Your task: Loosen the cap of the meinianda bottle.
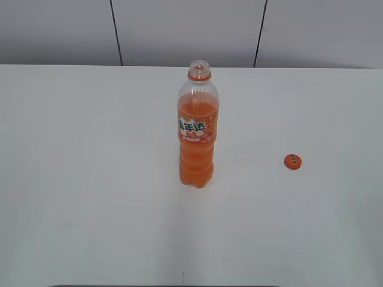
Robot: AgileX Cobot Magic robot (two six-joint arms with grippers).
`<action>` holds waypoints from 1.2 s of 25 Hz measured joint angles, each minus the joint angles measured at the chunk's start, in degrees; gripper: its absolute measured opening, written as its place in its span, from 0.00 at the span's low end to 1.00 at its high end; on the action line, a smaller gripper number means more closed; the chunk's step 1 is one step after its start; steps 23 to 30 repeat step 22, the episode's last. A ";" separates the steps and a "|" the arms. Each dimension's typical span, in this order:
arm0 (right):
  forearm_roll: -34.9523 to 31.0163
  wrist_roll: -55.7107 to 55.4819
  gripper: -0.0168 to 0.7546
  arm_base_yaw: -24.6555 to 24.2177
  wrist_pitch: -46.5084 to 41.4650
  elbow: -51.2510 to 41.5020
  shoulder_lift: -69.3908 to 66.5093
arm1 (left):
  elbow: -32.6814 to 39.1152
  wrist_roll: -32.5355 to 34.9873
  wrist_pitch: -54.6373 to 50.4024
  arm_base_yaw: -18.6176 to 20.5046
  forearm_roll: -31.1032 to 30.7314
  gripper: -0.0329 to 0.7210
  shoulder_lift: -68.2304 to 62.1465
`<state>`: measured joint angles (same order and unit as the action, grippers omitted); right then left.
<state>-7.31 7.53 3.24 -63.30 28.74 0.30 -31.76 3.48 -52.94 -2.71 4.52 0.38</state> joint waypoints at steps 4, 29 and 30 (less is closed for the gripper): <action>0.00 0.04 0.63 0.00 0.00 0.00 0.00 | 0.00 0.00 -0.91 0.00 -0.05 0.51 0.00; 0.00 0.04 0.63 0.00 0.00 0.00 0.00 | 1.14 0.00 -7.95 0.00 -0.66 0.51 0.00; 0.00 0.04 0.63 0.00 0.00 0.00 0.00 | 1.14 0.00 -7.95 0.00 -0.66 0.51 0.00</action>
